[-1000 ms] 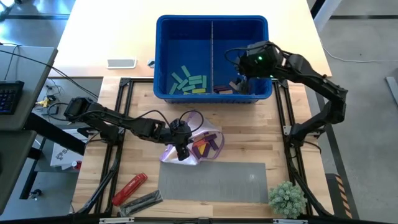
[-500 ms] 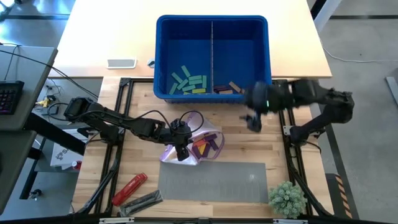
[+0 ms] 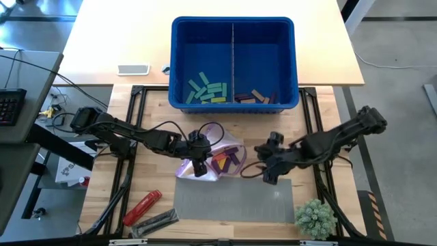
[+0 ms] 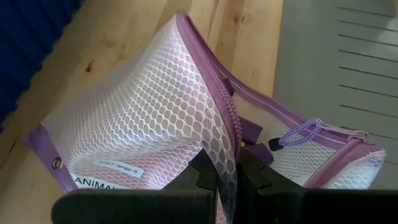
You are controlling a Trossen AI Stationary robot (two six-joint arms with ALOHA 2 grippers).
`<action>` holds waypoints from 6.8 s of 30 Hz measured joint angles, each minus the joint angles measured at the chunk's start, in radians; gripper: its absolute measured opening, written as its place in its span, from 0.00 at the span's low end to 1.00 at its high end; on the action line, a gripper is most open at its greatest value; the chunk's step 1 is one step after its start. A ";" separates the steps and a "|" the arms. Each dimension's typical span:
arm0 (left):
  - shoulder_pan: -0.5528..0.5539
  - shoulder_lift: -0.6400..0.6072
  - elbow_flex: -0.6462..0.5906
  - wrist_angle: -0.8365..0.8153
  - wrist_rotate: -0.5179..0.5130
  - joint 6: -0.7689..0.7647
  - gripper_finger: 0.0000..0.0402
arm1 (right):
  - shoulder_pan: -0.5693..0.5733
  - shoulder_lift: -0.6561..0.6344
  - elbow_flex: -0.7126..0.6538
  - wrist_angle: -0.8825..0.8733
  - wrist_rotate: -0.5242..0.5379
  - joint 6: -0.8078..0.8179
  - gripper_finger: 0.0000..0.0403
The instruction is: Sort blocks
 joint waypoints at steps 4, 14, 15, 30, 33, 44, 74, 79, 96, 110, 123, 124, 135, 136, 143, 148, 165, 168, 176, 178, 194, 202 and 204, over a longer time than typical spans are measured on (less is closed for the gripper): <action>-0.002 0.000 0.000 0.025 -0.014 -0.005 0.00 | -0.004 0.001 -0.126 0.153 -0.049 0.005 0.71; -0.002 0.000 0.000 0.035 -0.014 -0.046 0.00 | -0.104 0.000 0.014 0.204 0.054 -0.190 0.71; -0.002 0.000 0.000 0.035 -0.014 -0.046 0.00 | -0.130 0.000 0.047 0.197 0.062 -0.230 0.71; 0.005 0.000 0.000 0.028 -0.020 -0.027 0.00 | -0.793 0.000 0.370 0.128 -0.099 -0.672 0.71; 0.005 0.000 0.000 0.027 -0.020 -0.027 0.00 | -0.899 0.007 0.370 0.145 -0.184 -0.645 0.71; 0.005 0.000 0.000 0.033 -0.015 -0.053 0.00 | -1.127 0.160 0.369 0.144 -0.222 -0.348 0.71; -0.004 0.000 0.000 -0.017 0.010 -0.043 0.00 | -1.246 0.582 0.368 0.079 -0.536 -0.443 0.71; 0.002 0.000 0.000 -0.019 0.010 -0.044 0.00 | -1.241 0.626 0.368 0.075 -0.534 -0.307 0.71; 0.078 0.000 0.000 -0.010 0.024 -0.018 0.00 | -1.259 0.727 0.368 0.014 -0.412 -0.498 0.71; 0.077 0.000 0.000 -0.019 0.025 0.009 0.00 | -1.276 0.797 0.370 0.073 -0.281 -0.576 0.47; 0.076 0.000 0.000 -0.044 0.011 0.009 0.00 | -1.302 0.728 0.361 0.025 -0.359 -0.616 0.21; 0.076 0.000 0.000 -0.045 0.013 0.009 0.00 | -1.299 0.698 0.360 0.019 -0.360 -0.611 0.21; 0.076 0.000 0.000 -0.045 0.015 0.009 0.00 | -1.197 0.260 0.366 0.058 -0.426 -0.533 0.21; 0.076 0.000 0.000 -0.045 0.017 0.009 0.00 | -1.171 0.221 0.366 0.058 -0.436 -0.518 0.21; 0.055 0.000 0.000 -0.040 0.044 0.009 0.00 | -0.876 -0.042 0.368 0.078 -0.446 -0.431 0.21; 0.047 0.000 0.000 -0.040 0.049 0.022 0.00 | -0.573 -0.123 0.368 0.088 -0.319 -0.273 0.21; 0.040 0.000 0.000 -0.038 0.101 0.063 0.00 | 0.050 0.163 0.368 0.106 0.005 -0.077 0.21; 0.025 0.000 0.000 -0.038 0.167 0.111 0.00 | 0.069 0.240 0.368 0.176 0.110 -0.104 0.21; -0.025 0.000 0.000 -0.041 0.188 0.128 0.00 | 0.079 0.468 0.368 0.311 0.166 -0.268 0.21; -0.029 0.000 0.000 -0.042 0.191 0.113 0.00 | 0.082 0.534 0.368 0.381 0.119 -0.351 0.21; -0.084 0.000 0.000 -0.068 0.236 0.082 0.00 | -0.037 0.785 0.368 0.419 0.170 -0.799 0.21; -0.096 0.000 0.000 -0.063 0.193 0.049 0.00 | -0.096 0.730 0.368 0.272 0.126 -0.618 0.59; -0.096 0.000 0.000 -0.061 0.176 0.041 0.00 | -0.087 0.703 0.368 0.252 0.099 -0.589 0.66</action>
